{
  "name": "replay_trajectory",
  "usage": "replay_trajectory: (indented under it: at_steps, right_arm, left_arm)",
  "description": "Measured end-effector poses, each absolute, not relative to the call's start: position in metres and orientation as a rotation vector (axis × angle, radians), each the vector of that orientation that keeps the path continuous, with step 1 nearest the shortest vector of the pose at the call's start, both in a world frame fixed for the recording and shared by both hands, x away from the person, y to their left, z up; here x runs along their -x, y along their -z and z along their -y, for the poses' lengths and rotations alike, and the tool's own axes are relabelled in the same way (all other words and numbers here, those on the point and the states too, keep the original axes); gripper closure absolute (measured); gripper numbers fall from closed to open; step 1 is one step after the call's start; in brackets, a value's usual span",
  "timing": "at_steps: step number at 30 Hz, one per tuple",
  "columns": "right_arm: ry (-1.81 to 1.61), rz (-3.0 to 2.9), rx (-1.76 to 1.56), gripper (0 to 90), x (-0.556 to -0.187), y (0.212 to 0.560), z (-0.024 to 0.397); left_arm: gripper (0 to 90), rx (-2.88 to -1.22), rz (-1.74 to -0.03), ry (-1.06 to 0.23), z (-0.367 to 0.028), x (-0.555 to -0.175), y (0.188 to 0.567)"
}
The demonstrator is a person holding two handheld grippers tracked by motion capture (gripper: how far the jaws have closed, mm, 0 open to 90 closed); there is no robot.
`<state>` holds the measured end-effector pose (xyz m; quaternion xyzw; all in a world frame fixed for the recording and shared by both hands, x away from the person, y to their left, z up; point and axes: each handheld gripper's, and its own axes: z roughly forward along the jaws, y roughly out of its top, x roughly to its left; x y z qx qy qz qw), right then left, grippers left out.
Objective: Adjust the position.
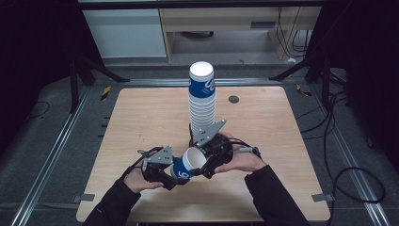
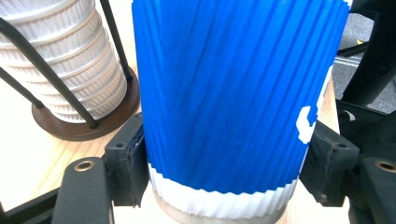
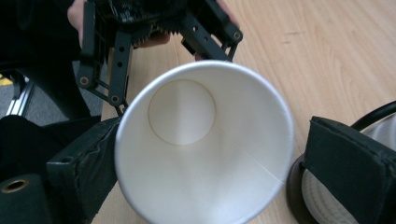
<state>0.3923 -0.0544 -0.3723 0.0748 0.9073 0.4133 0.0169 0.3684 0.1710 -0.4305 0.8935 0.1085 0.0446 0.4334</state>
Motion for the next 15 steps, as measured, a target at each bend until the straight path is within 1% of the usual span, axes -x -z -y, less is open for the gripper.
replay_trajectory:
  at_steps: [8,15]
  right_arm:
    - [-1.375,-2.74,-0.294,6.4,-0.391,0.362,0.077]
    - [-1.425,-2.66,-0.378,6.7,-0.387,0.365,0.098]
  left_arm:
    - [27.6,-2.196,-0.309,-0.13,-0.179,-0.372,0.428]
    - [27.6,-2.128,-0.348,-0.159,-0.184,-0.373,0.422]
